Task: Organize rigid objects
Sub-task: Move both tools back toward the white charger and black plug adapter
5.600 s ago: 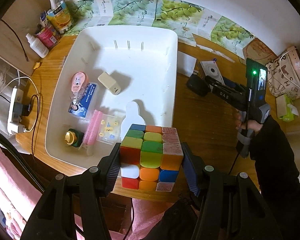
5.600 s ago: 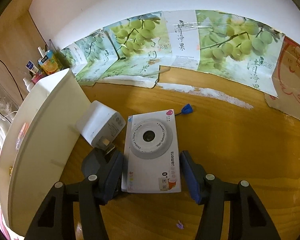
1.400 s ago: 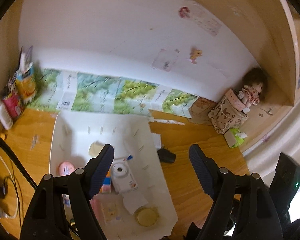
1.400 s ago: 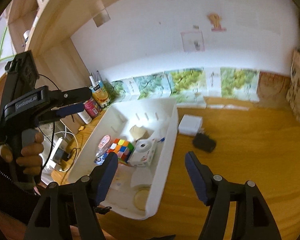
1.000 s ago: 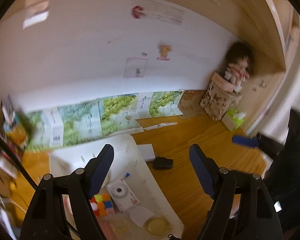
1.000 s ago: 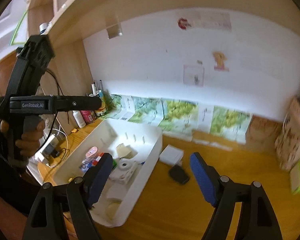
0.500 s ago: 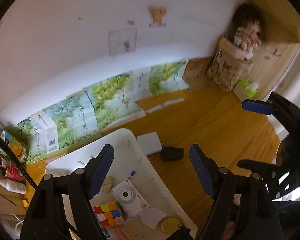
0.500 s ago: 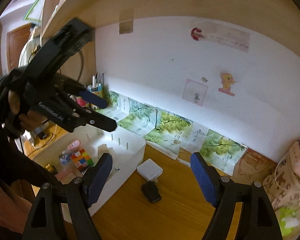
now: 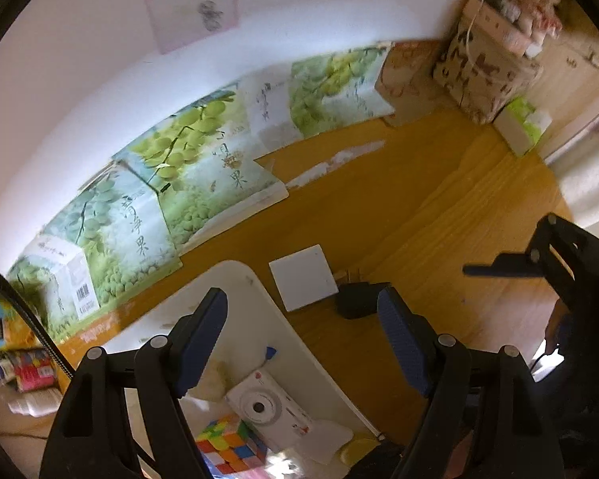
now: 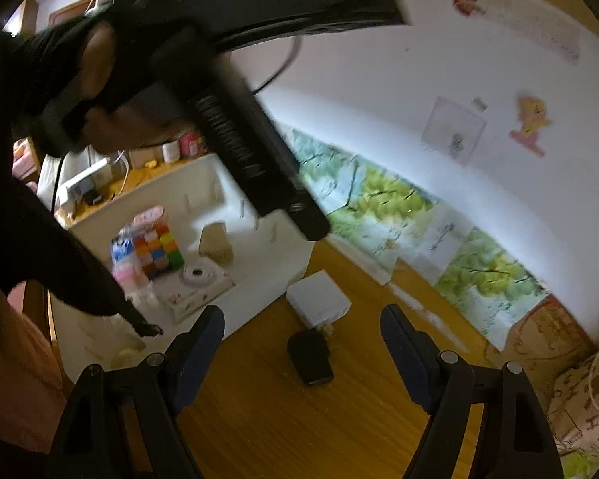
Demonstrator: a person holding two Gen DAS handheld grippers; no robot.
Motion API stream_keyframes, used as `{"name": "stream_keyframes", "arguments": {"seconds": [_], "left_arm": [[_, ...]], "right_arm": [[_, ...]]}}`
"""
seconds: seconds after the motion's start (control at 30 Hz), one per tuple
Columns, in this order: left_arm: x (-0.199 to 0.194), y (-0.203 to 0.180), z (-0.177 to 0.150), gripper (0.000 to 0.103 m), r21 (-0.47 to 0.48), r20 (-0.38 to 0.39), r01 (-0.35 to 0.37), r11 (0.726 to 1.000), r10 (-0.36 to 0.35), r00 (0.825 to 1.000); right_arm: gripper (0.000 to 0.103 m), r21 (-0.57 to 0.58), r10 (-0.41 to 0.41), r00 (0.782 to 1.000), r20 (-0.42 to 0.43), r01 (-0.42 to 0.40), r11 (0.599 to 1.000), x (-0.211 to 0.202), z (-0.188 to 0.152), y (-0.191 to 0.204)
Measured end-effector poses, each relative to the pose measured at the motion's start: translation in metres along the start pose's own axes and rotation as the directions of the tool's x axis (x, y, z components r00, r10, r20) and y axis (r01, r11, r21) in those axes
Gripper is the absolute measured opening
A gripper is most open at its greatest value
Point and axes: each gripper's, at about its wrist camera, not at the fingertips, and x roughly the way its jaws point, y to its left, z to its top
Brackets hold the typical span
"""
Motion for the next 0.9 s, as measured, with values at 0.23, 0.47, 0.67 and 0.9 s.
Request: {"name": "stream_keyframes", "arguments": {"seconds": [0.23,0.47,0.67,0.9], "left_arm": [[0.029,-0.016,0.024,0.08,0.062,-0.098,0.002,0.998,0.004,0.995],[0.062,-0.025,0.04,0.08,0.091,-0.212,0.005,0.996,0.014,0.977],[0.094,-0.025,0.051,0.08,0.084,-0.316,-0.013,0.996,0.039,0.948],[0.128,-0.017,0.053,0.08,0.031,-0.432,-0.042,0.999,0.051,0.9]], "right_arm": [[0.081,-0.062,0.021,0.998,-0.051,-0.024,0.998,0.025,-0.016,0.002],[0.081,-0.068,0.014,0.996,-0.089,-0.02,0.997,0.048,-0.031,0.003],[0.081,-0.029,0.015,0.993,-0.115,-0.019,0.999,0.069,-0.04,0.001],[0.081,0.013,0.024,0.988,-0.155,-0.022,1.0,0.092,-0.049,-0.005]]}}
